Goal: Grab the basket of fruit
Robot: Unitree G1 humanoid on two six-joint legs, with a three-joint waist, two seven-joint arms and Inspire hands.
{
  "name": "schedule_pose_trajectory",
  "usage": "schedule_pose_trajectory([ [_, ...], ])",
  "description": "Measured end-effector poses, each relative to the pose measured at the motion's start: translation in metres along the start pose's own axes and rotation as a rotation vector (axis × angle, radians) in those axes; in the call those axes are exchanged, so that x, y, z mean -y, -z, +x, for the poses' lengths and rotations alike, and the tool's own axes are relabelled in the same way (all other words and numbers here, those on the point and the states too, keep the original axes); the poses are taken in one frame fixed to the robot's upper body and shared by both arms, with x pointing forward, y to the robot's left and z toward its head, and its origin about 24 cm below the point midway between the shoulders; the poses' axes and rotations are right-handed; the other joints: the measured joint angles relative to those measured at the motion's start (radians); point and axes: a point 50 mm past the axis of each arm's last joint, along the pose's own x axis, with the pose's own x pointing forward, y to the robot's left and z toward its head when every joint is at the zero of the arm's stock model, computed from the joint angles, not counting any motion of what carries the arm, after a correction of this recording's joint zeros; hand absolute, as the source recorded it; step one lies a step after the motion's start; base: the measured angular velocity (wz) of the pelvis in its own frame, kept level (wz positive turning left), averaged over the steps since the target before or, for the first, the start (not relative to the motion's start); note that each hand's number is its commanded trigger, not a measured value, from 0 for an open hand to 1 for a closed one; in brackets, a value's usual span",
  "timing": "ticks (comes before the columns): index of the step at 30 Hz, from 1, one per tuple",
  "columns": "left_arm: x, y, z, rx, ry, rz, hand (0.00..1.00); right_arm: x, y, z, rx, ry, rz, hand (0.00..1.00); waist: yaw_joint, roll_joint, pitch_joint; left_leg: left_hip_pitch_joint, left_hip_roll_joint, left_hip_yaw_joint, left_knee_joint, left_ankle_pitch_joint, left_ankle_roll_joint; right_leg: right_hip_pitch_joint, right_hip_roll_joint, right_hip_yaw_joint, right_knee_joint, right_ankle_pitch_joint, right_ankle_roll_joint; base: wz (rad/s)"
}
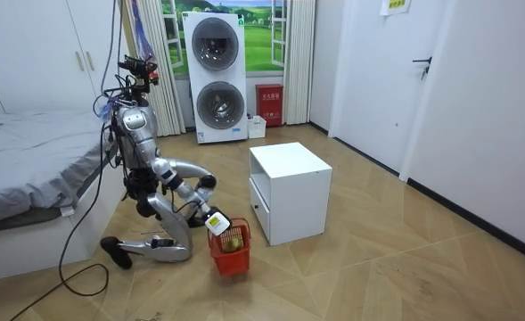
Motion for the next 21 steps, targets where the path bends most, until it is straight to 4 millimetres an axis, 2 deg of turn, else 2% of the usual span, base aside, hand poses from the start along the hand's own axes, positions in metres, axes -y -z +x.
schedule_pose_trajectory([
  [2,0.0,0.0,0.0,-0.001,-0.001,0.0,0.0,-0.003,-0.01,0.0,0.039,-0.011,-0.01,1.0,-0.019,-0.001,-0.0004,0.003,-0.004,0.0,0.006,-0.005,0.01,0.013,-0.004,-0.006,-0.005,0.0,0.0,0.03],
  [4,-0.003,-0.005,0.001,0.01,-0.008,0.005,0.0,-0.005,-0.018,-0.001,0.075,-0.018,-0.028,1.0,-0.025,-0.006,-0.0047,0.014,-0.012,0.002,0.008,-0.013,0.023,0.027,-0.005,-0.008,-0.024,0.0,0.0,0.07],
  [6,-0.007,-0.01,0.001,0.022,-0.016,0.006,0.0,-0.007,-0.024,-0.001,0.102,-0.022,-0.025,1.0,-0.026,-0.002,-0.0103,0.018,-0.006,-0.002,0.006,-0.018,0.034,0.031,0.019,-0.005,-0.048,0.0,0.0,-0.02],
  [11,-0.015,-0.022,0.002,0.04,-0.044,-0.018,0.0,-0.012,-0.043,-0.003,0.174,-0.034,-0.014,1.0,-0.021,0.008,-0.0153,0.044,0.012,-0.002,-0.073,-0.018,0.045,-0.003,0.072,0.035,-0.17,-0.005,0.009,-0.18],
  [13,-0.013,-0.021,0.002,0.029,-0.038,-0.021,0.0,-0.015,-0.053,-0.003,0.199,-0.041,-0.001,1.0,-0.011,0.026,-0.0171,0.09,0.036,-0.005,-0.168,-0.005,0.047,-0.017,0.092,0.046,-0.311,-0.005,0.009,-0.44],
  [14,-0.012,-0.02,0.002,0.022,-0.036,-0.022,0.0,-0.015,-0.055,-0.003,0.206,-0.042,-0.001,1.0,-0.013,0.032,-0.0177,0.106,0.039,-0.006,-0.199,-0.001,0.047,-0.015,0.093,0.046,-0.356,-0.004,0.009,-0.42],
  [15,-0.012,-0.018,0.002,0.011,-0.036,-0.021,0.0,-0.017,-0.059,-0.004,0.221,-0.042,0.001,1.0,-0.012,0.038,-0.018,0.141,0.039,-0.006,-0.273,0.018,0.049,-0.006,0.098,0.046,-0.461,-0.004,0.011,-0.44],
  [16,-0.013,-0.017,0.002,-0.003,-0.038,-0.022,0.0,-0.019,-0.063,-0.005,0.237,-0.047,0.007,1.0,-0.012,0.04,-0.0191,0.183,0.037,-0.009,-0.354,0.04,0.047,0.007,0.104,0.047,-0.571,0.006,0.03,-0.45],
  [17,-0.013,-0.014,0.002,-0.015,-0.038,-0.025,0.0,-0.021,-0.064,-0.006,0.244,-0.051,0.01,1.0,-0.012,0.041,-0.0196,0.204,0.037,-0.013,-0.396,0.051,0.046,0.019,0.104,0.046,-0.632,0.009,0.035,-0.61],
  [19,-0.018,-0.007,0.001,-0.036,-0.056,-0.083,0.0,-0.027,-0.076,-0.01,0.3,-0.064,0.017,1.0,-0.001,0.042,-0.0191,0.285,0.036,-0.052,-0.523,0.094,0.035,0.084,0.104,0.043,-0.872,0.017,0.043,-0.8],
  [20,-0.019,-0.004,0.001,-0.041,-0.062,-0.095,0.0,-0.029,-0.08,-0.011,0.317,-0.067,0.018,1.0,-0.001,0.042,-0.019,0.303,0.037,-0.06,-0.542,0.112,0.037,0.109,0.106,0.042,-0.938,0.018,0.044,-0.77],
  [21,-0.022,0.002,-0.001,-0.061,-0.073,-0.113,0.0,-0.034,-0.084,-0.014,0.339,-0.068,0.026,1.0,-0.002,0.033,-0.0117,0.324,0.053,-0.065,-0.523,0.176,0.07,0.185,0.113,0.04,-1.066,0.022,0.043,-0.51],
])
